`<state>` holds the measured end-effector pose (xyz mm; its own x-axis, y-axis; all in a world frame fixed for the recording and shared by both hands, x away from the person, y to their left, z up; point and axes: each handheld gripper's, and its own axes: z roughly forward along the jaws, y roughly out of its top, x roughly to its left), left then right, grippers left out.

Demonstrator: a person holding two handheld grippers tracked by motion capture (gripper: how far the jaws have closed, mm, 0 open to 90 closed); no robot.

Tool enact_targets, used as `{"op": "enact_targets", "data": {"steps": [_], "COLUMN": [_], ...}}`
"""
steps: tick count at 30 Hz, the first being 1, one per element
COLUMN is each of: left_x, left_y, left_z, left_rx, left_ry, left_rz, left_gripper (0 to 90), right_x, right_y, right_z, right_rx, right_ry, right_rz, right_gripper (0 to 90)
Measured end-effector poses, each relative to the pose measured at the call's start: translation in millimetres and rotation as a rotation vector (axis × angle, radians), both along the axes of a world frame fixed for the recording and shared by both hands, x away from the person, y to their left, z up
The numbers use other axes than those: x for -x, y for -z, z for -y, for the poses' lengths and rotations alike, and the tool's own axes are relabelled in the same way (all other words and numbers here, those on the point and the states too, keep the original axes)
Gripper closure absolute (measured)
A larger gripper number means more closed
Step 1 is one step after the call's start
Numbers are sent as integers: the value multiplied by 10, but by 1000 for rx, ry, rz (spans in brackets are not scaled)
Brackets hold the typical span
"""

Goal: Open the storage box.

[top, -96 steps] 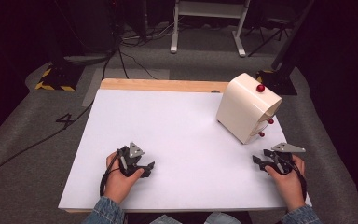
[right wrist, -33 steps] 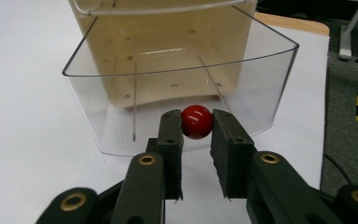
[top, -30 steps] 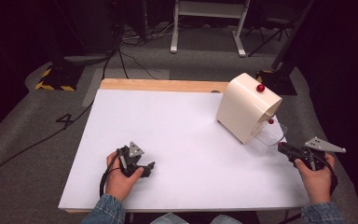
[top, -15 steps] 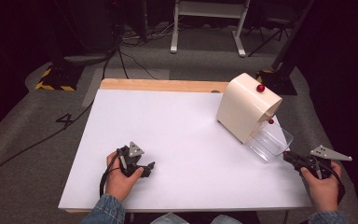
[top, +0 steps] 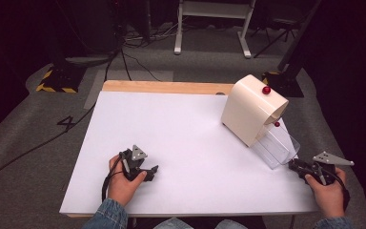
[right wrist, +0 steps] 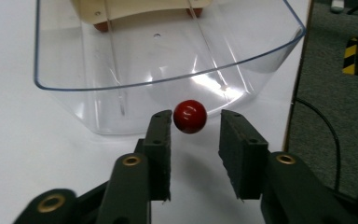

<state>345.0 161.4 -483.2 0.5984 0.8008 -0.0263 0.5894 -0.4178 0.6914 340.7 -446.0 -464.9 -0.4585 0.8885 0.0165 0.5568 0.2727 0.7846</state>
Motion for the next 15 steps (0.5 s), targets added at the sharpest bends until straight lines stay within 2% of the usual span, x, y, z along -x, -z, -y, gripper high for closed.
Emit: {"op": "enact_targets", "data": {"steps": [1,4,12,15], "left_x": [0,0,4,5], "left_y": [0,0,2,3], "left_z": [0,0,2,1], "left_rx": [0,0,2,0], "left_ry": [0,0,-1,-1], "left_rz": [0,0,0,2], "left_gripper": [220,219,220,220], "right_x": [1,22,61,61], "right_y": [-7,-62,-237,-312], "right_z": [-2,-6,3,-6], "right_rx": [-6,26,29,15], "right_ry": [-7,-11,-12,-11], "right_rz": [-2,26,46,55], "right_gripper": [604,551,524,519]}}
